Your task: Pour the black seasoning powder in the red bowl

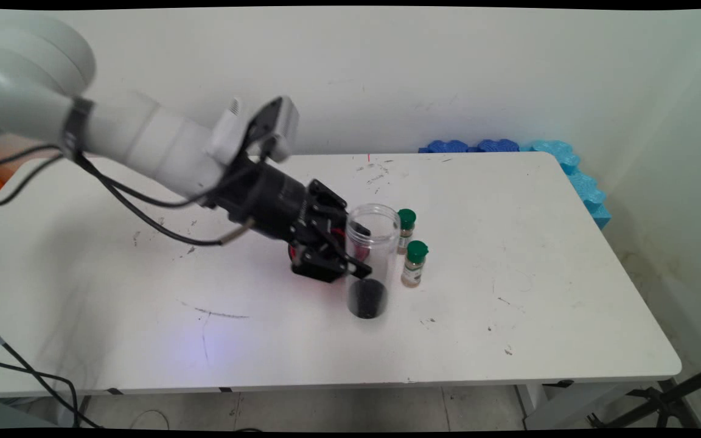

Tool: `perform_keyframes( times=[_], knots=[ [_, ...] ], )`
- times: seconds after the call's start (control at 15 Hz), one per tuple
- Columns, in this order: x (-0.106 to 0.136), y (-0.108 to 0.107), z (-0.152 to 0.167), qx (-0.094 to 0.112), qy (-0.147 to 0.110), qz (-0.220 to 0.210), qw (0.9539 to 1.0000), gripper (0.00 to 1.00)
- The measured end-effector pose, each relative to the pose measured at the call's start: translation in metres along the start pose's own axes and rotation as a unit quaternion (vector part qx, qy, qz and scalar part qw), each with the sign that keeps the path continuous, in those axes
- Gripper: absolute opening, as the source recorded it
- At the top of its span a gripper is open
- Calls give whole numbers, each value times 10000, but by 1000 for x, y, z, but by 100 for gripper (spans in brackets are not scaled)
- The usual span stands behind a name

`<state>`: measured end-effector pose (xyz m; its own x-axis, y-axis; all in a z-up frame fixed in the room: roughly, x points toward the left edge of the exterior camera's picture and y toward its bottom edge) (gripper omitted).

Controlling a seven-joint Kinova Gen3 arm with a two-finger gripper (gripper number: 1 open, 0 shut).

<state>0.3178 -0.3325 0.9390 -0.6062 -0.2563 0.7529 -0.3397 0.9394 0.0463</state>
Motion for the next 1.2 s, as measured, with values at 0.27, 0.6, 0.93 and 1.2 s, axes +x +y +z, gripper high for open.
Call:
perform_keyframes(
  times=[0.27, 0.6, 0.93, 1.2],
  knots=[
    [11, -5, -30, -61, -92, -72, 9999, 0],
    [28, -17, -64, -132, -200, -163, 9996, 0],
    [44, -26, -84, -208, -309, -182, 9991, 0],
    [49, -32, -92, -231, -415, -629, 9969, 0]
  ],
)
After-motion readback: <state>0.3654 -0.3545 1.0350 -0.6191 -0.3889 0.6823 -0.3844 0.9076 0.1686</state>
